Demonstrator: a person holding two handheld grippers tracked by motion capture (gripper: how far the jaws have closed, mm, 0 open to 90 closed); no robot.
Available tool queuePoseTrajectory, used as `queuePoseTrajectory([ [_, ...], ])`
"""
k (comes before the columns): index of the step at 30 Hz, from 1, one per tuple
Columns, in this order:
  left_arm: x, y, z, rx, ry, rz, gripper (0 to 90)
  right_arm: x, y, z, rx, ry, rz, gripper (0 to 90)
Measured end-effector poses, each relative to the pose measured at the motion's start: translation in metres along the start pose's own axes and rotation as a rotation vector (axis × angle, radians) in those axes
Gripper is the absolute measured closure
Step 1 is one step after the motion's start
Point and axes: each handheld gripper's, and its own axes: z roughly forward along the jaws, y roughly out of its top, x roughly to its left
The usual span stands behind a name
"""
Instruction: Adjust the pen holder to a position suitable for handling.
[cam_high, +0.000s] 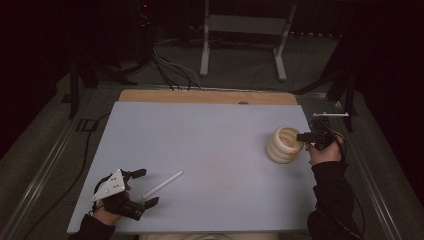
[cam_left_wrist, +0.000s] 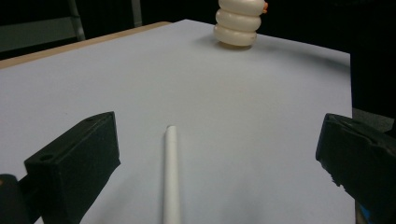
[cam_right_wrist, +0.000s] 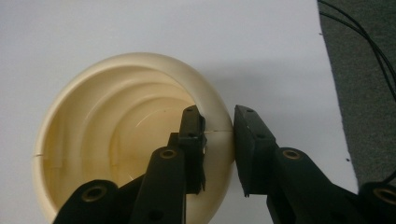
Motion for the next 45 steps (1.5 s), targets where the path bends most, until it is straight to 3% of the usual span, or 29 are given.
queuePoseTrajectory([
  [17, 0.000, 0.000, 0.001, 0.007, -0.002, 0.003, 0.1, 0.052, 0.010, 0.006, -0.004, 0.042, -0.078, 73.9],
  [23, 0.000, 0.000, 0.001, 0.006, -0.001, 0.003, 0.1, 0.077, 0.013, 0.011, 0.006, 0.063, -0.117, 73.9],
  [25, 0.000, 0.000, 0.001, 0.009, -0.001, 0.005, 0.1, 0.092, 0.015, 0.013, 0.004, 0.066, -0.144, 73.9],
  [30, 0.000, 0.000, 0.001, 0.007, -0.003, 0.003, 0.1, 0.110, 0.017, 0.016, 0.008, 0.078, -0.177, 74.0],
  [36, 0.000, 0.000, 0.001, 0.001, -0.002, 0.002, 0.1, 0.143, 0.017, 0.025, 0.024, 0.103, -0.227, 74.0],
  [45, 0.000, 0.000, 0.001, 0.006, -0.005, 0.003, 0.1, 0.177, 0.020, 0.031, 0.036, 0.132, -0.276, 74.0],
])
